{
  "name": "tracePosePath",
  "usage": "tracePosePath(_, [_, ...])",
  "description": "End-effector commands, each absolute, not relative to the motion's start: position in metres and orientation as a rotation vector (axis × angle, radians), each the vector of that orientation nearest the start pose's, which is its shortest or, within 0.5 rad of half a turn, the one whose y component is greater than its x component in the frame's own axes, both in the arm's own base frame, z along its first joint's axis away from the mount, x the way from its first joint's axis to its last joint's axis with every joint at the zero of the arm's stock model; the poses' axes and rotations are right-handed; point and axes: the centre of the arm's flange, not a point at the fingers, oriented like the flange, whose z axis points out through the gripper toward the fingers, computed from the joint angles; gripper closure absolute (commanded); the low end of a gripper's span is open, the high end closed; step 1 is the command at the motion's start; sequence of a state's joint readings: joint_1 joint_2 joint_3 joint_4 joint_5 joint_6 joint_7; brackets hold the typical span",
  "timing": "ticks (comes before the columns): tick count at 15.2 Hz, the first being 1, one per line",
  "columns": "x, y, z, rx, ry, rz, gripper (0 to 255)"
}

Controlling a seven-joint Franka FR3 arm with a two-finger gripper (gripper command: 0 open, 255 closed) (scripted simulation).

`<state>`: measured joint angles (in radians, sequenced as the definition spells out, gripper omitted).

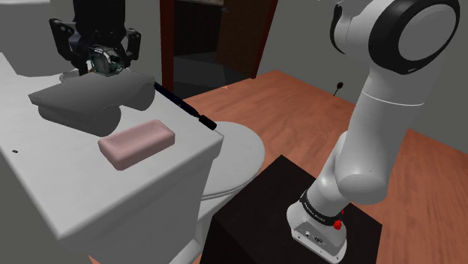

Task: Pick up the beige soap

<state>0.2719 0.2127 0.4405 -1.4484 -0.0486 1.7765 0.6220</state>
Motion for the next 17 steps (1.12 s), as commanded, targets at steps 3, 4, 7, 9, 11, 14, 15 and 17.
tracePosePath(3, [0.499, 0.388, 0.587, -3.021, -0.125, -0.122, 255])
tracePosePath(4, [0.499, 0.388, 0.587, -3.021, -0.125, -0.122, 255])
tracePosePath(7, [0.500, 0.389, 0.587, -3.021, -0.125, -0.122, 255])
tracePosePath(9, [0.500, 0.389, 0.597, -3.021, -0.125, -0.122, 255])
tracePosePath(11, [0.500, 0.389, 0.608, -3.021, -0.125, -0.122, 255])
tracePosePath(14, [0.500, 0.389, 0.623, -3.021, -0.125, -0.122, 255])
tracePosePath(15, [0.500, 0.389, 0.629, -3.021, -0.125, -0.122, 255])
tracePosePath(17, [0.500, 0.389, 0.639, -3.021, -0.125, -0.122, 255])
